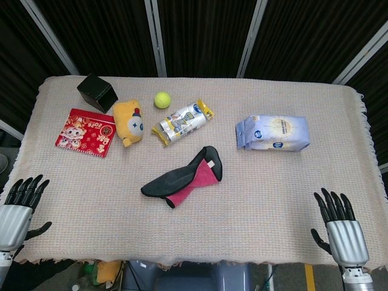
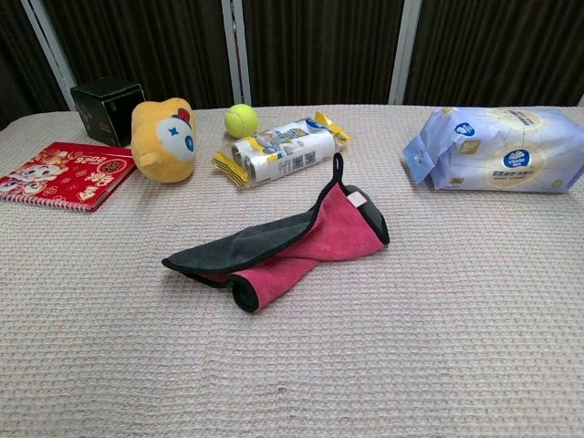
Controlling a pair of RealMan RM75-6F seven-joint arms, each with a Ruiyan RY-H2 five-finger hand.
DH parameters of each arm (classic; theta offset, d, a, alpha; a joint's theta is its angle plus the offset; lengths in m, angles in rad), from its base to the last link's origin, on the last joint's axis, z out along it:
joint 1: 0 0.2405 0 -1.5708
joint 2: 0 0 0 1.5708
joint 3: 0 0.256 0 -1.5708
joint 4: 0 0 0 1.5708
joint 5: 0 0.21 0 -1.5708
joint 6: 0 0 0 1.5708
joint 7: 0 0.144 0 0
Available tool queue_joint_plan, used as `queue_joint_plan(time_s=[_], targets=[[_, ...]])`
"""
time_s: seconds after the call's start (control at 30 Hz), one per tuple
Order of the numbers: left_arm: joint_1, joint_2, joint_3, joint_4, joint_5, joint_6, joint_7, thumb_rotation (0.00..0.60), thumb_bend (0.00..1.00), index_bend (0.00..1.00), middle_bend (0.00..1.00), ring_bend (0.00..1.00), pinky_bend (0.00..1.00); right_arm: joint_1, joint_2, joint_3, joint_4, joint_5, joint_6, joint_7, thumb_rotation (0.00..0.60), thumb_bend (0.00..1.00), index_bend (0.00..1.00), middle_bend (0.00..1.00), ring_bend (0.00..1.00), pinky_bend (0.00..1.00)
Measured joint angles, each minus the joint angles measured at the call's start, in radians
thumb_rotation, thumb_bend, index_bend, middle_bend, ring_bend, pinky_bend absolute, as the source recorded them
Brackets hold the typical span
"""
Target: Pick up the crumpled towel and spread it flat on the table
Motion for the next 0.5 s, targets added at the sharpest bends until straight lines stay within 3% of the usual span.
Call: queue_joint_plan(time_s=[0.5], targets=[[-0.001,-0.001,0.0,0.001,-0.001,-0.002,0.003,0.6,0.0,0.0,0.0,0.0,0.0,0.003,-0.003,0.001,0.001,-0.006,-0.001,-0.01,0.6,0.31,0.0,0.0,0.0,0.0]])
